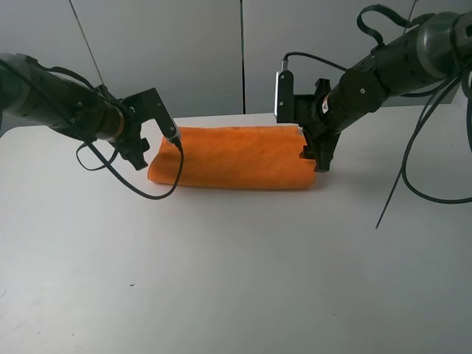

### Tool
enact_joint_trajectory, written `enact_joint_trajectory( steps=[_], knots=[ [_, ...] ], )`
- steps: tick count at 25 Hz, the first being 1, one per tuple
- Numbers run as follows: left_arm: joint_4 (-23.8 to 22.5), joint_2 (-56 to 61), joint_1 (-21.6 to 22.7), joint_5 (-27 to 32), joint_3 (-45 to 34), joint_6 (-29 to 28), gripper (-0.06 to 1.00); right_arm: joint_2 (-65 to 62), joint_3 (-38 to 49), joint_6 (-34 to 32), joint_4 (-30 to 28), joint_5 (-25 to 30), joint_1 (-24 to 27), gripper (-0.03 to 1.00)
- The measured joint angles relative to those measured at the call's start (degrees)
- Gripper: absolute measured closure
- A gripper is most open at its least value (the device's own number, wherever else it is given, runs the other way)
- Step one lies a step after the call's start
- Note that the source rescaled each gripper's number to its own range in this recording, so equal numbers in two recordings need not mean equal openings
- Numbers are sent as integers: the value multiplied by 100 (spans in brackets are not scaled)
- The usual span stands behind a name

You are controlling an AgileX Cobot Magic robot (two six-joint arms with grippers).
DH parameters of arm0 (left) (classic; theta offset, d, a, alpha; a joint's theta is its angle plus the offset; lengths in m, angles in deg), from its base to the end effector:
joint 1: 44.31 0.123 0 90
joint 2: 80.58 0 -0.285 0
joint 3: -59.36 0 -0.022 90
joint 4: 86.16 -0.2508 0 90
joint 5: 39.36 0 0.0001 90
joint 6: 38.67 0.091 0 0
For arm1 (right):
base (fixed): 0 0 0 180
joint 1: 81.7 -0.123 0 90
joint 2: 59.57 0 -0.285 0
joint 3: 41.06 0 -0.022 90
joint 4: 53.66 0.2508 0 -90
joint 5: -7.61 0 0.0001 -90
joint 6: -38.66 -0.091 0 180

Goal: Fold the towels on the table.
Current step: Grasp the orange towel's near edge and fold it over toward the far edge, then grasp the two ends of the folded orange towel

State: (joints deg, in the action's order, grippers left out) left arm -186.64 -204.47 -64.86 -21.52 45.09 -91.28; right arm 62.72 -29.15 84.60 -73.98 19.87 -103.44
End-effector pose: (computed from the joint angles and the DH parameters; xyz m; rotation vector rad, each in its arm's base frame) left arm 0.3881 -0.1161 0.1263 1.2216 2.0495 0.5947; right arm 0.3726 0.1413 0.1298 -1.7688 1.8880 -0.3880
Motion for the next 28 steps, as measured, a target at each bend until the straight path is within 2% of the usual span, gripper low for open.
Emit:
enact_joint_trajectory(
  steps=[2, 5, 9, 11, 14, 16, 22, 26, 28],
  knots=[
    [4, 0, 0, 0, 0, -27, 19, 0, 0, -60, 0, -10, 0, 7],
    [14, 0, 0, 0, 0, -411, 19, -13, 0, -424, 0, 0, 0, 0],
    [53, 203, 0, 0, 0, -1413, 19, -285, 0, -1718, 0, 151, 0, -3],
    [412, 358, 0, -27, 0, -1634, 18, -503, -13, -2410, 0, 366, 0, -3],
    [1434, 496, 0, -190, 0, -1729, 18, -740, -188, -3378, 194, 945, 28, -3],
    [2090, 497, 36, -493, 0, -1716, 18, -756, -371, -3687, 666, 1343, 141, -3],
    [3719, 497, 45, -928, 0, -1176, 13, -756, -596, -3741, 2434, 1991, 621, -3],
    [5014, 497, 45, -686, 0, -106, 13, -756, -596, -3483, 3210, 2098, 735, -3],
    [5860, 497, 45, -468, 12, 717, 12, -756, -596, -3349, 3512, 2098, 739, -3]
  ],
)
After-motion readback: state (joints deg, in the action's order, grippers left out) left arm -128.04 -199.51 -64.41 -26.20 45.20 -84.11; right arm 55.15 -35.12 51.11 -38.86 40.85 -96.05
